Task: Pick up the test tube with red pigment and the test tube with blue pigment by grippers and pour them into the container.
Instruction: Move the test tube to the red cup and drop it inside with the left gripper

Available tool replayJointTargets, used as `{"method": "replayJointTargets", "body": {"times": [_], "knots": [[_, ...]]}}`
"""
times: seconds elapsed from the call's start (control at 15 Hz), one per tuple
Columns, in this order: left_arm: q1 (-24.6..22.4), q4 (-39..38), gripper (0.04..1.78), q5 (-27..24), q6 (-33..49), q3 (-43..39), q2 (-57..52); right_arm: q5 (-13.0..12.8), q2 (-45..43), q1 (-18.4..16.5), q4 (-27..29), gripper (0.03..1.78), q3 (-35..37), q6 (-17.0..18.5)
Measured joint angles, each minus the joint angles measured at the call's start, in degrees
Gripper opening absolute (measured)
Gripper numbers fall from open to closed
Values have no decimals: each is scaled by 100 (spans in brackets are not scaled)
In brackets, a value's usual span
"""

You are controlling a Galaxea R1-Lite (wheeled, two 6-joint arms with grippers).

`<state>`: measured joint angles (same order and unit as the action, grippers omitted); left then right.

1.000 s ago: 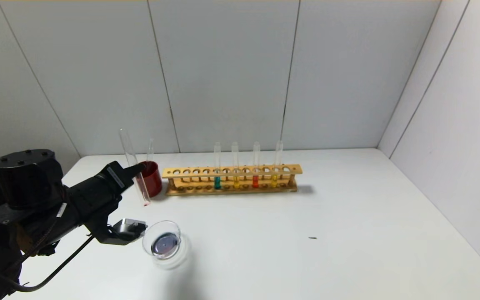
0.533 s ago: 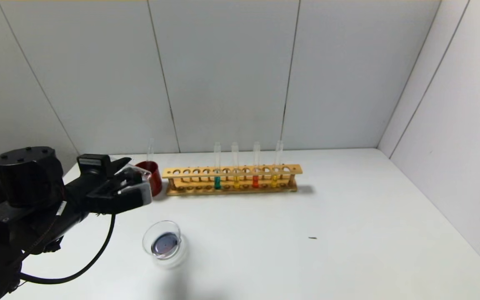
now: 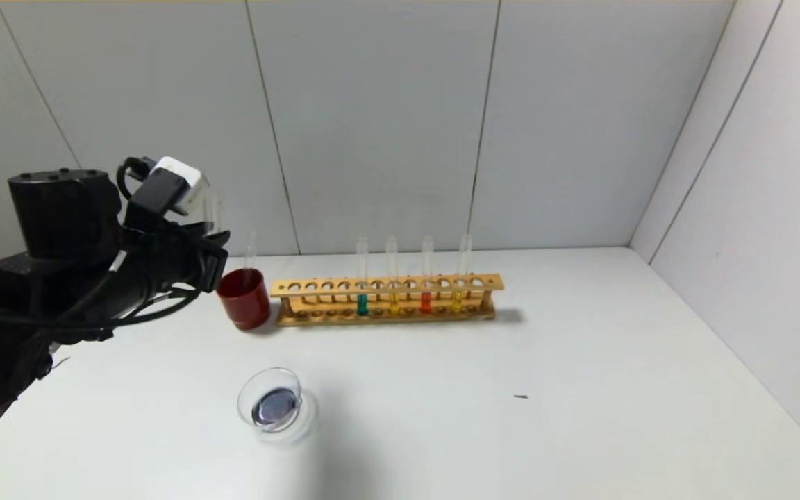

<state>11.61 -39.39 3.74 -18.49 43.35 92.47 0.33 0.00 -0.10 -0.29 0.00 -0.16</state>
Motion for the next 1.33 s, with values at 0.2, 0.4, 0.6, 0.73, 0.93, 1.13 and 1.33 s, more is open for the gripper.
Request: {"method": "replayJointTargets", "body": {"times": [0.2,0.4,0.6,0.73,0.93,1.13,1.33], "knots": [[-382,524,31,-374,1196,425,52,-2,0,0,-1,175,0,2],[-707,439,31,-641,1510,552,274,0,0,0,0,175,0,2],[-880,223,31,-666,1613,745,679,0,0,0,2,175,0,0],[-913,-74,31,-669,1637,847,1037,0,0,0,-1,175,0,0],[-952,-341,31,-672,1649,1001,1553,0,0,0,-1,175,0,0],[-996,-367,31,-661,1671,1202,1944,0,0,0,-1,175,0,0],[-1051,-424,31,-657,1692,1268,2200,0,0,0,0,175,0,2]]}}
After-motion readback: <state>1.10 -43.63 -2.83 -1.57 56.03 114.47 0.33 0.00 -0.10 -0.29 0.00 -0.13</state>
